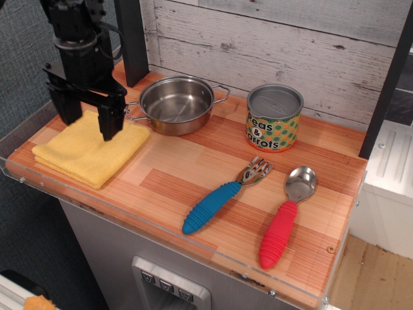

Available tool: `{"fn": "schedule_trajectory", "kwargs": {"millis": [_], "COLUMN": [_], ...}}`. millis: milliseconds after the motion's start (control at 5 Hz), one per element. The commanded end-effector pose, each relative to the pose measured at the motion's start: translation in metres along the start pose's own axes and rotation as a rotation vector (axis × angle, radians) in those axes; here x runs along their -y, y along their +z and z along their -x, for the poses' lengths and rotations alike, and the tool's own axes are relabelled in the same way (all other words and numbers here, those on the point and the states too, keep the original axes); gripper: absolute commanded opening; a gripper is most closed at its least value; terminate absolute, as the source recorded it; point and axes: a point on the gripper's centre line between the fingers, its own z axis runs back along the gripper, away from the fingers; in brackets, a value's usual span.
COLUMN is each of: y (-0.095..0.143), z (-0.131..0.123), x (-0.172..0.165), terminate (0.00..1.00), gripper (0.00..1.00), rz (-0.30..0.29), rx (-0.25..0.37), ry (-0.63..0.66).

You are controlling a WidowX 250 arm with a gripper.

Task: Move yellow cloth closer to the left of blue utensil.

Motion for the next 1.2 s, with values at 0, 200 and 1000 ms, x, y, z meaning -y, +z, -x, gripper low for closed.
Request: {"fn": "schedule_trajectory", "kwargs": {"millis": [0, 200, 1000], "y": [-0.012, -0.022, -0.041], "z": [-0.003, -0.006, -0.009], "x": [-0.029, -0.031, -0.004], "terminate": [0.00, 0.00, 0.00], "gripper": [0.00, 0.00, 0.00], "rz": [-0.051, -0.069, -0.043], "rx": [0.055, 0.063, 0.035], "ry": [-0.031, -0.019, -0.005]}}
